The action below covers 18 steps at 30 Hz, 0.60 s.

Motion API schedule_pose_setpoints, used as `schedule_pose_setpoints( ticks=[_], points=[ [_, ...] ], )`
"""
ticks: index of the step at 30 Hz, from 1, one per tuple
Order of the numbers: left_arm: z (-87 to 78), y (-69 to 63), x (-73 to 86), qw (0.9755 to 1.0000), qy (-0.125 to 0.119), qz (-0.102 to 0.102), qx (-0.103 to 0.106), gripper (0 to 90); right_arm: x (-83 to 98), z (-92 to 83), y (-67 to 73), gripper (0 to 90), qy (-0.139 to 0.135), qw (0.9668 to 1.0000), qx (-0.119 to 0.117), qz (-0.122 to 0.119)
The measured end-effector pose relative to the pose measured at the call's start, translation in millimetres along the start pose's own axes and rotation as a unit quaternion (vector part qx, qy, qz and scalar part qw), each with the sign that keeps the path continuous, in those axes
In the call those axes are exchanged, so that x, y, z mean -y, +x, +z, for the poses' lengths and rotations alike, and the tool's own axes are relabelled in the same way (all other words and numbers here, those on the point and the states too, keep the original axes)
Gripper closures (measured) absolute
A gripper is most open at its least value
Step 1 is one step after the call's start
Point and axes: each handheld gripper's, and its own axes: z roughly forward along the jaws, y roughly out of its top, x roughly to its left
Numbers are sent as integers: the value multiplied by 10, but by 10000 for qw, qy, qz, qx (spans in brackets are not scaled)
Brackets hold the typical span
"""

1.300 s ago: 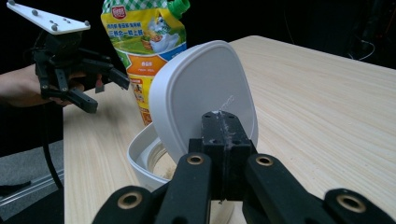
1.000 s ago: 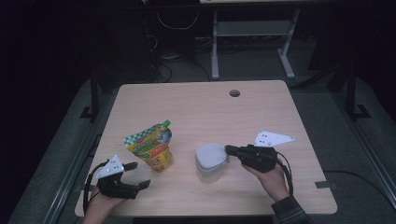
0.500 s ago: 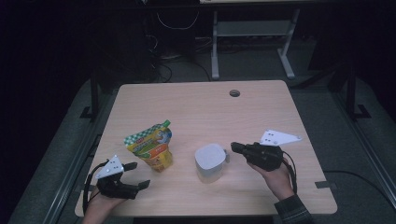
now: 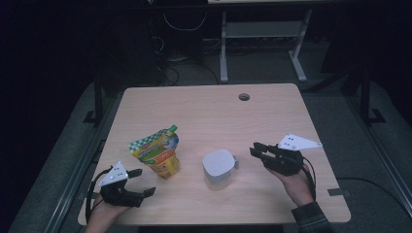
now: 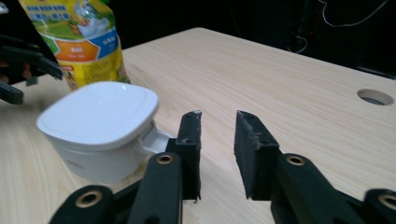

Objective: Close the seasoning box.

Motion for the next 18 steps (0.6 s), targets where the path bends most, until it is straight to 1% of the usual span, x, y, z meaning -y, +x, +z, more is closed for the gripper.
schedule_pose_setpoints(
  ticks=[5, 9, 11, 13, 15, 18],
  points=[
    [-5, 3, 3, 10000, 5, 12, -8, 130, 52, -16, -30, 600, 73, 9998, 191, -13],
    [-6, 6, 5, 10000, 26, 33, -10, 130, 97, -29, -58, 539, 154, 9995, 267, 10],
    [-1, 6, 9, 10000, 42, 37, -5, 130, 136, -29, -66, 508, 230, 9992, 333, 21],
    [0, 9, 12, 10000, 60, 70, -18, 130, 171, -25, -78, 481, 282, 9989, 365, 0],
    [2, 9, 14, 10000, 47, 60, -27, 129, 220, -21, -95, 461, 375, 9982, 461, -52],
    [5, 11, 18, 10000, 38, 63, -33, 129, 290, -26, -131, 428, 452, 9977, 513, 20]
  ],
)
